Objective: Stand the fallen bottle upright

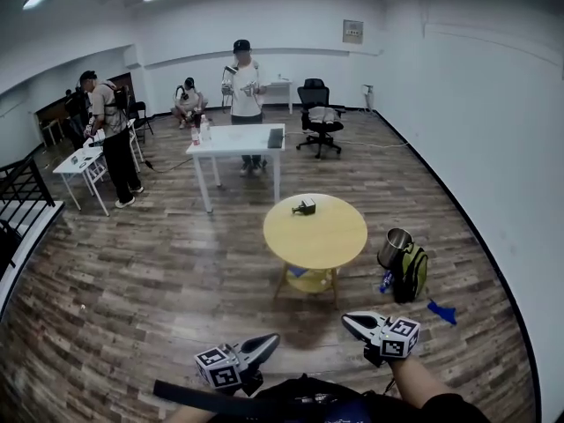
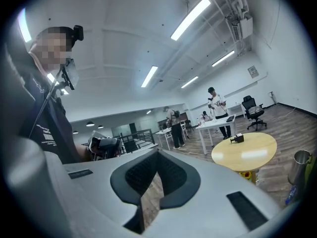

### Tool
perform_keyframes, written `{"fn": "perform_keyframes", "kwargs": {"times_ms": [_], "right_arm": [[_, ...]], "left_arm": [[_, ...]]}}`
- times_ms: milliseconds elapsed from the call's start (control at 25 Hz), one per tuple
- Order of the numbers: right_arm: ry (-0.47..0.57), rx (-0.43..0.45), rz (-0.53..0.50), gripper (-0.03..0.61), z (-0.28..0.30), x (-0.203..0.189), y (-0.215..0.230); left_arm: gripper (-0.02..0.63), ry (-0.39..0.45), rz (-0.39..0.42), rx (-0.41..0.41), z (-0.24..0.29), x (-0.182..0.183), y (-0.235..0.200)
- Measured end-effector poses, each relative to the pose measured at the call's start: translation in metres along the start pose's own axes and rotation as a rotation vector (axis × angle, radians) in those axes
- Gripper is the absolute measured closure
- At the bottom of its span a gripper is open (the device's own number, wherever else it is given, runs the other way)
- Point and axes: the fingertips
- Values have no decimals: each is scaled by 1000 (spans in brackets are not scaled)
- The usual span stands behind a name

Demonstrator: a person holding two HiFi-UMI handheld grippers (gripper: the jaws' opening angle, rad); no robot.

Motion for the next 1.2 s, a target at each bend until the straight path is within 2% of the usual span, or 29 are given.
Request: {"fn": "perform_keyframes", "kwargs": {"times_ms": [280, 440, 600, 960, 1200], "right_arm": [[18, 65, -7, 581, -20, 40, 102], [6, 104, -20, 581, -40, 63, 160], [1, 124, -28, 581, -56, 80, 203], [3, 117, -5, 581, -53, 91, 278], [-7, 79, -12, 581, -23, 99, 310]], "left_arm": [[604, 38, 10, 65, 98, 27, -23], [604, 90, -14, 66, 169, 41, -30], [604, 80, 1, 69, 219, 41, -37], [604, 61, -7, 111, 271, 44, -92], [604, 56, -10, 63, 286, 63, -144]]}}
Point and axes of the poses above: the fingertips, and each gripper's own axes: z forward along the fingers, y to its right, x out of its top, and after that the axes turned 2 degrees about -y, right-handed
